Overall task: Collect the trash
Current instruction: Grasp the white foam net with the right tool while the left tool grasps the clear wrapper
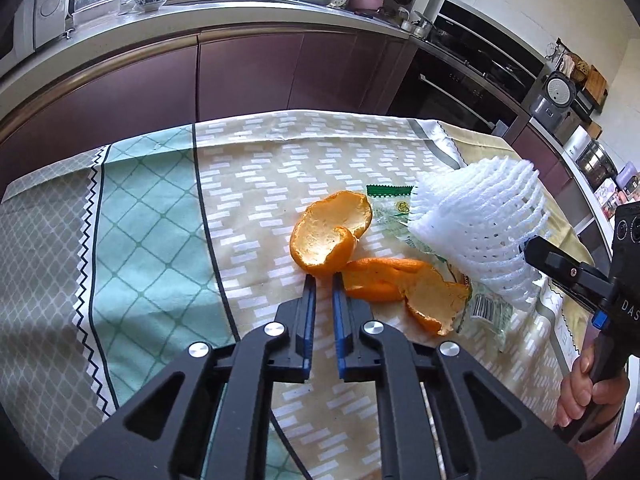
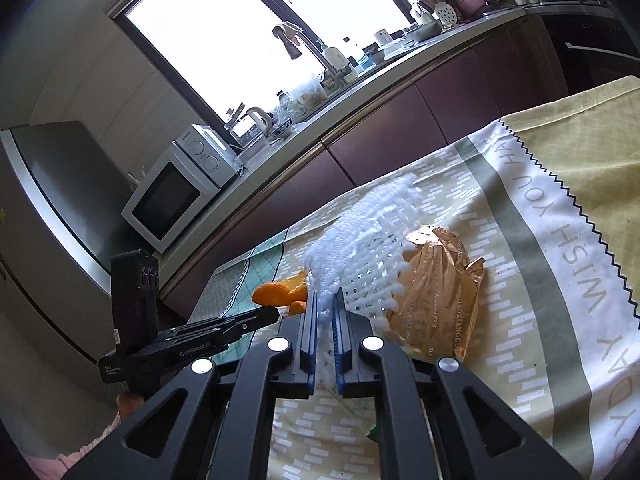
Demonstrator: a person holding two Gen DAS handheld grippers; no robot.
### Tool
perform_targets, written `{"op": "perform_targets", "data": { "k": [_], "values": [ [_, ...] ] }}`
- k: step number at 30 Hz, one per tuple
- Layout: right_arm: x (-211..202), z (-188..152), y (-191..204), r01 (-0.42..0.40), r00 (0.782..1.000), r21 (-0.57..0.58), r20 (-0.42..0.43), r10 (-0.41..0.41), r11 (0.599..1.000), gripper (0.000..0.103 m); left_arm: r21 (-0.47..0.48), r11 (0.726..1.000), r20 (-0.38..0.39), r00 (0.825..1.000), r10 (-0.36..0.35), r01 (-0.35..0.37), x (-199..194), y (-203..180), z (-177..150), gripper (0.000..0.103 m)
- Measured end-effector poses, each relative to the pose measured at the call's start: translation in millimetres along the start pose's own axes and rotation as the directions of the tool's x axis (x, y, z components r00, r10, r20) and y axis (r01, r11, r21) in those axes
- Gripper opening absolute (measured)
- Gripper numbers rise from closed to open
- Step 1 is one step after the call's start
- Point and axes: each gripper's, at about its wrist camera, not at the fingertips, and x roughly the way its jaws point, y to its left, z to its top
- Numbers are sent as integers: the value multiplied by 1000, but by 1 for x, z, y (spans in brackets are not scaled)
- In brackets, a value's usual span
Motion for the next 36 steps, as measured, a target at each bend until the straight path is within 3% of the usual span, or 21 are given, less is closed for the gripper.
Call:
{"op": "perform_targets", "data": {
  "k": [3, 9, 17, 20, 30, 36],
  "values": [
    [-6, 2, 2, -10, 1000, -6, 17, 10, 1000, 5, 19, 1000, 17, 1000, 8, -8, -8, -4, -3, 28],
    [-22, 5, 3, -19, 998, -20, 52, 20, 1000, 5, 116, 993, 27, 1000, -13, 9, -19, -26, -15, 32],
    [-48, 4, -10, -7, 995, 0, 97, 7, 1000, 5, 203, 965, -40, 986, -161, 165, -22, -71, -41, 35],
    [-52, 2, -18, 0, 995, 15, 102, -2, 1000, 5, 233, 957, -54, 985, -166, 175, -17, -88, -46, 42],
    [-37, -17, -40, -7, 1000, 58, 22, 6, 998, 5, 175, 962, -130, 973, -190, 211, 15, -101, -40, 55],
    [-28, -26, -44, -24, 999, 70, -25, 26, 997, 5, 131, 964, -137, 967, -214, 232, 23, -105, -33, 54]
  ]
}}
